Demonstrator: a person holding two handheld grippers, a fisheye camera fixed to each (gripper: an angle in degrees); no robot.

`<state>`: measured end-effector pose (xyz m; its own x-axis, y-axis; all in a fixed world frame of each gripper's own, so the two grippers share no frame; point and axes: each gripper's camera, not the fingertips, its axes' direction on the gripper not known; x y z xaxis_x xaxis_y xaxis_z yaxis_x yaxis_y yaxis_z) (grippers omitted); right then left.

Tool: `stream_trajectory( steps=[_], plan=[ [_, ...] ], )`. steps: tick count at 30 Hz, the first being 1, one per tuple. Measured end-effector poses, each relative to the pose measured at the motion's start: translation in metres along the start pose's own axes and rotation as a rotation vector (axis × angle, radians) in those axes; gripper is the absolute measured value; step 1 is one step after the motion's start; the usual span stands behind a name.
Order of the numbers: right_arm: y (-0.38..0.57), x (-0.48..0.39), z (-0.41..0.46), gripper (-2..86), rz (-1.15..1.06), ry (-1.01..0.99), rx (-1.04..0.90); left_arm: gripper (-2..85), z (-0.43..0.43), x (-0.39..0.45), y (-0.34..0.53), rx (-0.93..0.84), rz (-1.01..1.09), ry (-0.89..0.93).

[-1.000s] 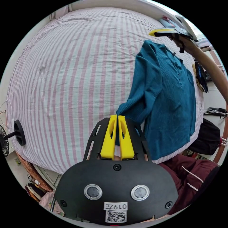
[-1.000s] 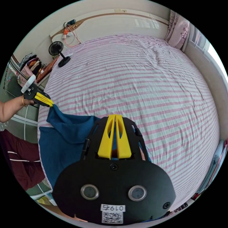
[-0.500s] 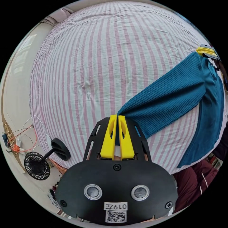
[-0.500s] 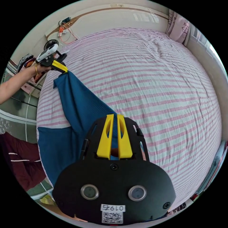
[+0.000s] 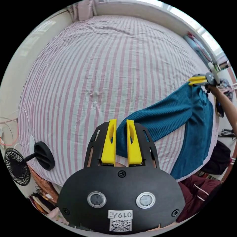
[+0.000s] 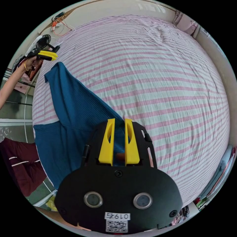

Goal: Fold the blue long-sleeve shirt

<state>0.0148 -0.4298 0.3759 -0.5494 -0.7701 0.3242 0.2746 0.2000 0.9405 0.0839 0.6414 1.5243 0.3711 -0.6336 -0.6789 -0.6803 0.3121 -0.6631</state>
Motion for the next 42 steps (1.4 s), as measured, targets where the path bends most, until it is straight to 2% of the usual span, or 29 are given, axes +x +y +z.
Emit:
stream_trajectory(
  steps=[3,6,9,11,15,18,23,29,35,40,42],
  plan=[
    [-0.006,0.002,0.006,2.6,-0.003,0.017,-0.022,5.9,-0.014,-0.043,0.027,0.095,-0.173,0.099],
    [-0.008,0.006,0.005,0.8,0.022,0.003,0.008,7.6,-0.013,-0.065,0.056,0.093,-0.281,0.178],
    [-0.007,0.010,0.007,0.3,0.062,-0.010,0.024,10.7,0.002,-0.063,0.080,-0.031,-0.302,0.074],
    [-0.007,0.011,0.009,0.1,0.073,-0.014,0.024,11.7,0.012,-0.066,0.093,-0.054,-0.349,0.019],
    [-0.011,0.005,0.012,0.0,0.048,0.016,-0.002,12.1,0.028,-0.098,0.113,0.022,-0.572,0.070],
    [-0.011,0.001,0.015,0.0,0.033,0.032,-0.017,12.0,0.038,-0.112,0.114,0.041,-0.620,0.146],
    [-0.004,-0.001,0.020,0.0,0.059,0.021,-0.004,9.4,0.047,-0.114,0.107,-0.018,-0.598,0.041],
    [0.011,-0.012,0.026,-0.1,0.058,0.047,0.002,2.9,0.050,-0.094,0.090,-0.088,-0.366,-0.192],
    [0.037,-0.012,0.024,-0.3,0.108,0.024,0.065,1.4,0.034,-0.126,0.084,0.021,-0.366,-0.138],
    [0.061,-0.018,0.034,-0.1,0.161,0.021,0.103,1.5,0.057,-0.133,0.064,-0.126,-0.234,-0.184],
    [0.072,-0.024,0.040,0.1,0.191,0.040,0.117,1.7,0.068,-0.134,0.065,-0.155,-0.245,-0.184]
  ],
)
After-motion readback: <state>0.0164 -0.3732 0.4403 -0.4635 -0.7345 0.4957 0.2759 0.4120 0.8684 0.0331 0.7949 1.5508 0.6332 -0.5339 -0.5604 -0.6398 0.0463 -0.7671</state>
